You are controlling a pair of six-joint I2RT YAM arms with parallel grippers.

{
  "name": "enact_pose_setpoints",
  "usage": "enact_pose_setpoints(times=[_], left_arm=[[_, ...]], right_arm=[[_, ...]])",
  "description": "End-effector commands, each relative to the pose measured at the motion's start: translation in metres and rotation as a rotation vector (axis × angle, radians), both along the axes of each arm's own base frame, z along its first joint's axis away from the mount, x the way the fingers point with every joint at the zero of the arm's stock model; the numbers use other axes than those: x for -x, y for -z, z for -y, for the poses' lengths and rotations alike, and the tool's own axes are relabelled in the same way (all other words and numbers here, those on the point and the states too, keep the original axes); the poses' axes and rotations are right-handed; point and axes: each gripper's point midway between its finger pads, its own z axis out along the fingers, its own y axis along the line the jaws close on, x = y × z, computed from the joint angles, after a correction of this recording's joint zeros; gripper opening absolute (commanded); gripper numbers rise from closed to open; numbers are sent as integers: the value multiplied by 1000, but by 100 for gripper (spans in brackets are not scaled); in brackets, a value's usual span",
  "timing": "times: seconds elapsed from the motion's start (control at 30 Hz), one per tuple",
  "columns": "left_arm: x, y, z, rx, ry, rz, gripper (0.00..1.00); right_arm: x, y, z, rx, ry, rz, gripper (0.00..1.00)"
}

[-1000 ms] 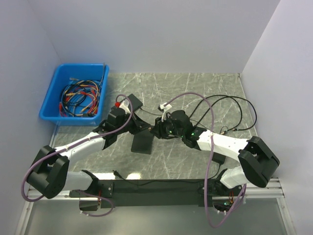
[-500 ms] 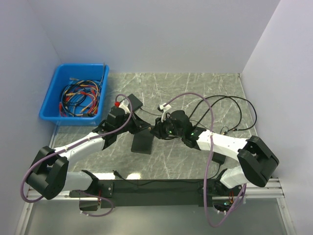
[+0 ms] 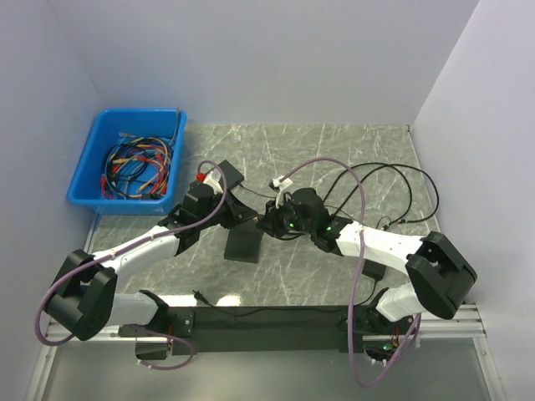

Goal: Insert the plug into the switch port

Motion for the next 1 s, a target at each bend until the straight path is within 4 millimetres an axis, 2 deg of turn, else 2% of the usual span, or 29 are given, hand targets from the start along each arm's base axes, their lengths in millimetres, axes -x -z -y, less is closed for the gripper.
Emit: enact_pose_setpoints(times=[0.0,0.07,0.1,0.2,0.33,0.5,0.53,0.6,0.63,0.67,0.7,0.73,0.83,0.97], left_arm=[[-1,-2,-4,-34,10,52,18],[-2,0,-6,-45,2,55,27],[-2,0,-7,-50,-4,62,36],[-3,1,-11,-61,-19,70,41],[-2,1,-14,-74,-32,72,41],[5,11,-24,-92,-53,66,40],[12,24,-28,-105,-50,43,40],[17,32,-31,-103,-50,35,37],[22,35,-30,-97,-36,29,36],[32,51,-34,-105,-32,1,35],[35,50,-33,-84,-33,2,35],[43,62,-37,-93,-39,-19,35],[58,74,-37,-100,-41,-45,35],[75,83,-31,-127,-37,-62,35]], right_arm=[[-18,-17,7,-23,103,32,0],[-19,-15,15,6,142,14,0],[-23,-19,20,15,179,26,0],[-23,-17,30,68,215,-3,0],[-21,-10,47,144,285,-46,0],[-6,-11,65,138,321,-71,0],[0,-2,72,155,328,-89,0],[4,-5,79,145,348,-82,0],[8,3,86,165,363,-91,0],[8,1,90,166,377,-83,0],[6,4,98,185,415,-76,0],[8,8,103,203,433,-86,0],[7,13,114,227,473,-78,0],[6,10,116,226,498,-79,0]])
